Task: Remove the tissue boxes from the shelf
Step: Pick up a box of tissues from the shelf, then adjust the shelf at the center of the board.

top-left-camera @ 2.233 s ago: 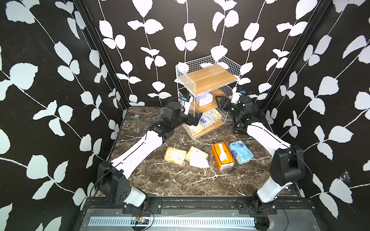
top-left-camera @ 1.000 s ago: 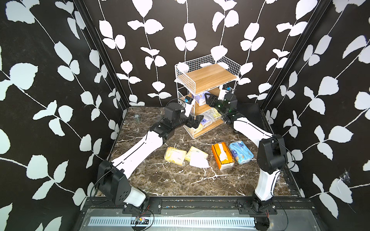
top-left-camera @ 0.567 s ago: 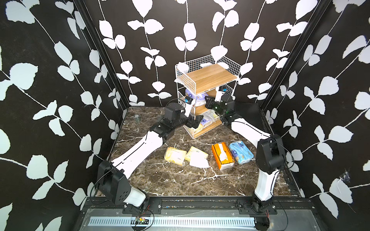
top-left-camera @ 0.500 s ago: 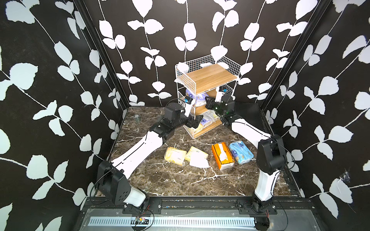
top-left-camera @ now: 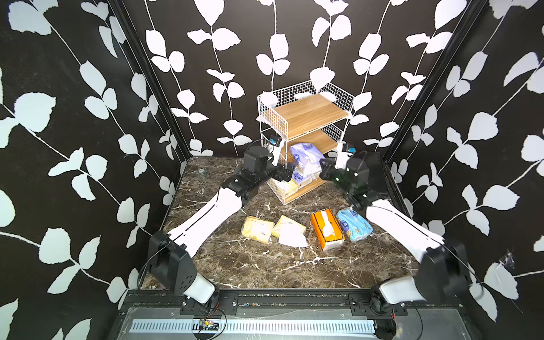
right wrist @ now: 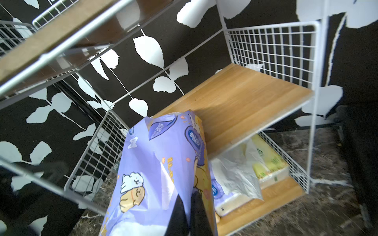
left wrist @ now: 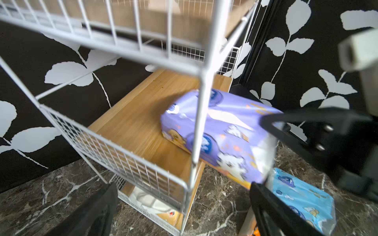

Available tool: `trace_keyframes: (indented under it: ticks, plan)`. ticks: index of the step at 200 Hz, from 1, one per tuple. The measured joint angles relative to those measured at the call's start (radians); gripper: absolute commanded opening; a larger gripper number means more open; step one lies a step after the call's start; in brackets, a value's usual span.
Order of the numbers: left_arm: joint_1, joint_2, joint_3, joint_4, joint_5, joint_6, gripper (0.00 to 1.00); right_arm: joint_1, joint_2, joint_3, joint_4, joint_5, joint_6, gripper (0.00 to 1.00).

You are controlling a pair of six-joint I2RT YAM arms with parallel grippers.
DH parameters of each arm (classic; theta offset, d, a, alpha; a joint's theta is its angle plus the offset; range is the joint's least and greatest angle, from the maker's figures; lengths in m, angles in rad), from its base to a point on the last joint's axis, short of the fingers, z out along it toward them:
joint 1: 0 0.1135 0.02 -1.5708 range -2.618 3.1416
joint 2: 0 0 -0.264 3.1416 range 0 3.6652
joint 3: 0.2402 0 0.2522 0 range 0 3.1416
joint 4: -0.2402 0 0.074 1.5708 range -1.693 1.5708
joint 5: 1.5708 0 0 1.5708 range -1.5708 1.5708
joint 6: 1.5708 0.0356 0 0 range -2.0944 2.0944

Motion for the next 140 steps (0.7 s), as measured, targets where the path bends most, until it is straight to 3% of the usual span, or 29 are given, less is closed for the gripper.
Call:
trace_keyframes:
  ticks: [60,140]
  plan:
    - [0.002,0.040,0.036,-0.032,-0.146,0.027,0.99,0.000,-0.258,-0.239,-0.101,0.011,-0.023,0.00]
    - [0.019,0.094,0.066,-0.058,-0.219,-0.035,0.99,0.042,-0.267,-0.314,-0.158,-0.010,-0.019,0.00]
